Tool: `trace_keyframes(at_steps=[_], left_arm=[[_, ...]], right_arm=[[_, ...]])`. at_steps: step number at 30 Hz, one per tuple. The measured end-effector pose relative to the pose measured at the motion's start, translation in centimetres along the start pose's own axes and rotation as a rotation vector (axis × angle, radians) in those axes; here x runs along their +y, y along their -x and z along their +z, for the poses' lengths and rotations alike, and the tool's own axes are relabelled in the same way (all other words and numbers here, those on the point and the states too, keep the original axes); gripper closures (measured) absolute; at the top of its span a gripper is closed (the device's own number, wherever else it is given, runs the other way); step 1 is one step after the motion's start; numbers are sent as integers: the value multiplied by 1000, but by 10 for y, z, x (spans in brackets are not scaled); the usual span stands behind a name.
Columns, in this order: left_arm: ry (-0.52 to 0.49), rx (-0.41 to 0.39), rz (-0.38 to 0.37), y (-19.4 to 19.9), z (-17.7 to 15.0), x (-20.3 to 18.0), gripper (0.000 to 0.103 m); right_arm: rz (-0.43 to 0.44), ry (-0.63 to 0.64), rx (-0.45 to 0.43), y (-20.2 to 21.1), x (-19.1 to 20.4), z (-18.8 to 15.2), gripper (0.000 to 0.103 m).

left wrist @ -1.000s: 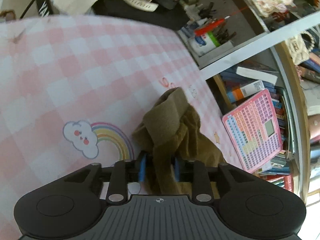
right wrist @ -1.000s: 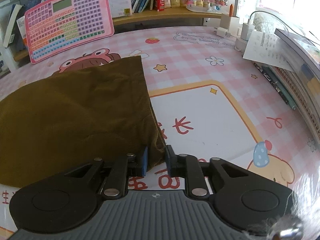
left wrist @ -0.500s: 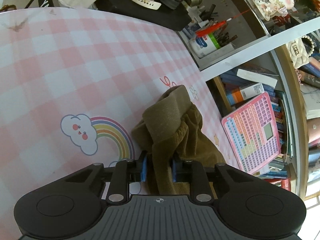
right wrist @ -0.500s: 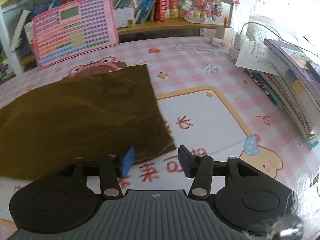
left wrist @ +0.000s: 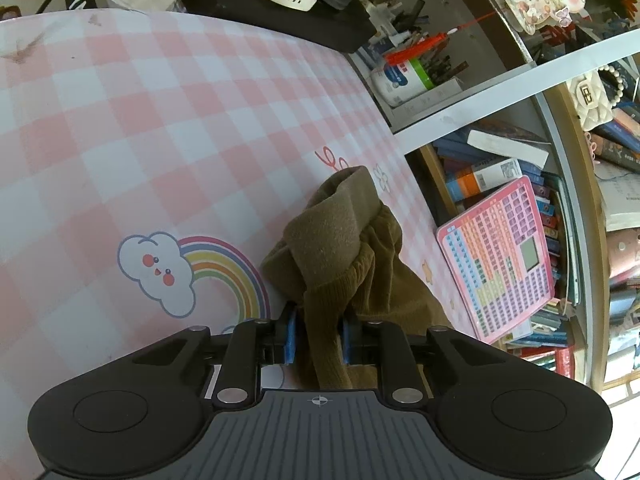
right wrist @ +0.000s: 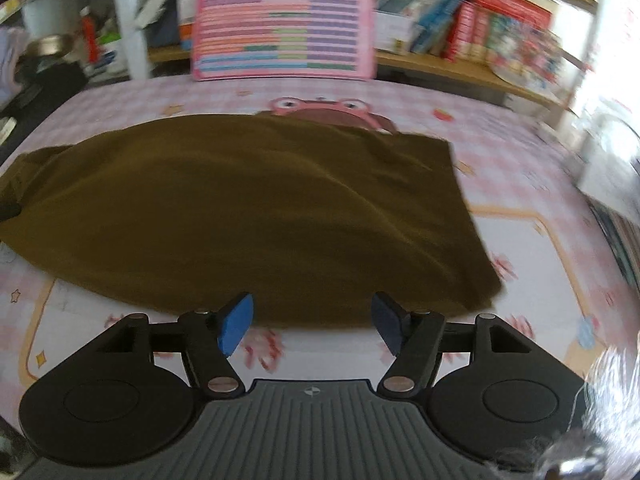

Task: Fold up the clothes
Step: 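Lift the trouser end with the left gripper and fold it over the stack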

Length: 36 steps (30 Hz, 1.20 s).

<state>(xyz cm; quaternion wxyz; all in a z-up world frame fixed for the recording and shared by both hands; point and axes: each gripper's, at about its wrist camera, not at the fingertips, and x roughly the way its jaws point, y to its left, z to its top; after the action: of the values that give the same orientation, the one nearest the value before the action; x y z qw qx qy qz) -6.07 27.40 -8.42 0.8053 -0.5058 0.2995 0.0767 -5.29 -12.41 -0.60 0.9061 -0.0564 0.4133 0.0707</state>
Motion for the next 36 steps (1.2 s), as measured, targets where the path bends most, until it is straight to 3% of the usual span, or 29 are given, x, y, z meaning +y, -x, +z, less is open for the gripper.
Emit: trace_keyframes(at_steps=[6, 10, 17, 20, 21, 28, 36], left_arm=[[29, 17, -32, 2, 2, 7, 78], [26, 24, -35, 3, 2, 7, 77], [32, 19, -17, 2, 1, 5, 77], [29, 22, -12, 2, 1, 4, 77], [27, 24, -11, 2, 2, 4, 77], [35, 18, -6, 1, 1, 4, 77], [29, 7, -4, 1, 0, 3, 81]], right_arm=[[54, 150, -39, -37, 55, 40, 29], [114, 227, -70, -55, 93, 58, 27], [115, 295, -121, -86, 139, 92, 27], [114, 352, -90, -107, 153, 98, 21], [108, 352, -93, -112, 154, 98, 17], [110, 367, -107, -96, 151, 88, 17], [147, 344, -77, -49, 135, 30, 17]])
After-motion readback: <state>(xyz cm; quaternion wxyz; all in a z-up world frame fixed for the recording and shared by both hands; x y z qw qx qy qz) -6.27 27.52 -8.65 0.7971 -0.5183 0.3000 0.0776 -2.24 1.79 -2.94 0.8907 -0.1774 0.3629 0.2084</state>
